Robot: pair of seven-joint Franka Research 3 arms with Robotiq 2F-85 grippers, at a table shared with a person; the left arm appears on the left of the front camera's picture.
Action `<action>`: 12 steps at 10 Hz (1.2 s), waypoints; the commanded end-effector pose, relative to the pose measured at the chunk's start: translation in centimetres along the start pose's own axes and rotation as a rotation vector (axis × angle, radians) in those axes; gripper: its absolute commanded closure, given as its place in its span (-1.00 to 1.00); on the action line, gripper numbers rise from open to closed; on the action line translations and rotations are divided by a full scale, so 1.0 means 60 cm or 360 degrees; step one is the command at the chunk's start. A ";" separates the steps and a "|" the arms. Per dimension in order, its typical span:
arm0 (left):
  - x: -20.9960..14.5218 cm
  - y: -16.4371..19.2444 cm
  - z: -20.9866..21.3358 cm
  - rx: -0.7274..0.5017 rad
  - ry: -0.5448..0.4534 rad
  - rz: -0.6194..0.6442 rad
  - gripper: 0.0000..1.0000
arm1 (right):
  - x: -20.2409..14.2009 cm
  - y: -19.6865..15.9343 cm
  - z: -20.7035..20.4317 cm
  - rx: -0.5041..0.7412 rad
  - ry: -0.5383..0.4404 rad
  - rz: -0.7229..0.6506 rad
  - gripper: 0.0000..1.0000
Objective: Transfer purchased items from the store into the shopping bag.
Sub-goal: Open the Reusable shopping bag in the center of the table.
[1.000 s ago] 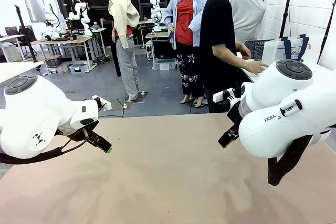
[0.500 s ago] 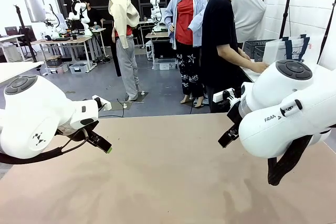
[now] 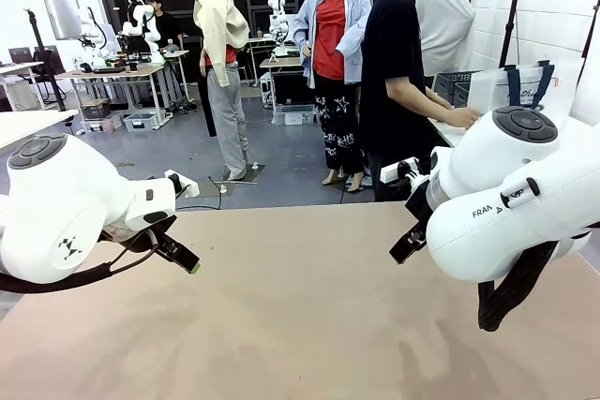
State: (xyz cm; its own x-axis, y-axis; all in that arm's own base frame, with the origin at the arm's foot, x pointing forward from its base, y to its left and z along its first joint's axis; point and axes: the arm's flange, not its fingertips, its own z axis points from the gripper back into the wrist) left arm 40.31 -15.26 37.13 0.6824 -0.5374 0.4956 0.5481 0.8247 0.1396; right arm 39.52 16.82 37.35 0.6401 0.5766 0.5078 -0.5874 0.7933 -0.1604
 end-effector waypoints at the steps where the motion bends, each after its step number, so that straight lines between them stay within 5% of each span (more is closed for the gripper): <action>1: -0.001 0.002 0.000 0.0000 0.0000 0.0005 -1.00 | 0.000 0.000 0.000 0.0001 0.0000 -0.0001 -1.00; 12: -0.001 0.002 0.000 0.0000 0.0000 0.0005 -1.00 | 0.000 0.000 0.000 0.0001 0.0000 -0.0001 -1.00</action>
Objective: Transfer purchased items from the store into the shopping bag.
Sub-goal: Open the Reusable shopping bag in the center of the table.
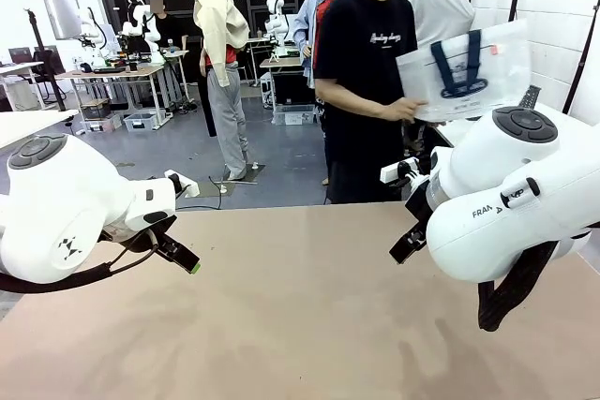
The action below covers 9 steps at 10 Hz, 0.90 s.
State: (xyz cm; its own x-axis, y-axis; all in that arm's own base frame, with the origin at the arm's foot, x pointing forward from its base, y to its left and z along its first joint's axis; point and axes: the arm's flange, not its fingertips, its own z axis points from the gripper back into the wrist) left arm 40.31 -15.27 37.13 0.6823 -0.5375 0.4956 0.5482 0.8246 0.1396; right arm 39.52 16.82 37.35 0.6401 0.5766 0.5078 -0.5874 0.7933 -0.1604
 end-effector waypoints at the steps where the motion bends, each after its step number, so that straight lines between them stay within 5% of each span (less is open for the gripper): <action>1: -0.001 0.002 0.000 0.0000 0.0000 0.0005 -1.00 | 0.000 0.000 0.000 0.0001 0.0000 -0.0001 -1.00; 9: -0.001 0.002 0.000 0.0000 0.0000 0.0005 -1.00 | 0.000 0.000 0.000 0.0001 0.0000 -0.0001 -1.00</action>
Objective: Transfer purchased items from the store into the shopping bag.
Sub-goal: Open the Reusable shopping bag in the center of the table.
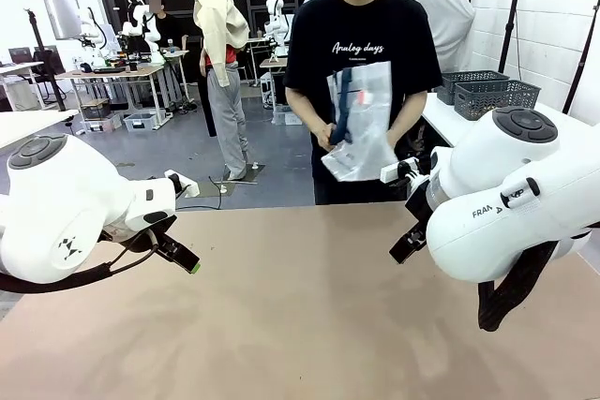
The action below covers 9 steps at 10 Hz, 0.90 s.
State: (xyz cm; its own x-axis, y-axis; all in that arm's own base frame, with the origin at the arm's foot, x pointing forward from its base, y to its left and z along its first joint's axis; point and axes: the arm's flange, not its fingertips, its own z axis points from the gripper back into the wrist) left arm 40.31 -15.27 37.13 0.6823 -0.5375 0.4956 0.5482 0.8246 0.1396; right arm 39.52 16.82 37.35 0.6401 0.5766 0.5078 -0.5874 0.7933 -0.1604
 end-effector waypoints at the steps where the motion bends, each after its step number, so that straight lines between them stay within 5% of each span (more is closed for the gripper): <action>1: -0.001 0.002 0.000 0.0000 0.0000 0.0005 -1.00 | 0.000 0.000 0.000 0.0001 0.0000 -0.0001 -1.00; 9: -0.001 0.002 0.000 0.0000 0.0000 0.0005 -1.00 | 0.000 0.000 0.000 0.0001 0.0000 -0.0001 -1.00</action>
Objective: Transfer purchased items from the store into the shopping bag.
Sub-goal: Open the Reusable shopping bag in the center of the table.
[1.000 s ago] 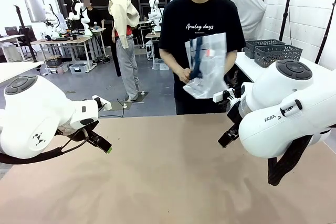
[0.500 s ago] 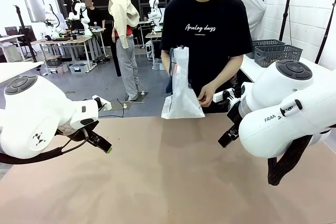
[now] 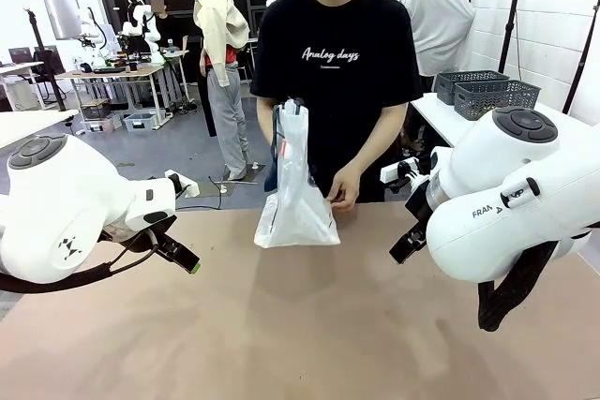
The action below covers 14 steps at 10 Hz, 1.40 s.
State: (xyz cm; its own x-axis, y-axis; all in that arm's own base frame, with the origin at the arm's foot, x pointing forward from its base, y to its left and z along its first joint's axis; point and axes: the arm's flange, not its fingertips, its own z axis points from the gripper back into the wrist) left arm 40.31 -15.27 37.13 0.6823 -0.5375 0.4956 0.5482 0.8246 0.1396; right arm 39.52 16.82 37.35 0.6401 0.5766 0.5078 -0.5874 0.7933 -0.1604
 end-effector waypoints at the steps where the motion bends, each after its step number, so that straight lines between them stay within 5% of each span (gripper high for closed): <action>1: -0.001 0.002 0.000 0.0000 0.0000 0.0005 -1.00 | 0.000 0.000 0.000 0.0001 0.0000 -0.0001 -1.00; 14: -0.001 0.002 0.000 0.0000 0.0000 0.0005 -1.00 | 0.000 0.000 0.000 0.0001 0.0000 -0.0001 -1.00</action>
State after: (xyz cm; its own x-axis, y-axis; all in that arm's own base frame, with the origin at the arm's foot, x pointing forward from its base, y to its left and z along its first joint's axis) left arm 40.31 -15.27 37.13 0.6823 -0.5375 0.4956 0.5482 0.8246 0.1396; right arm 39.52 16.82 37.35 0.6401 0.5766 0.5078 -0.5874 0.7933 -0.1604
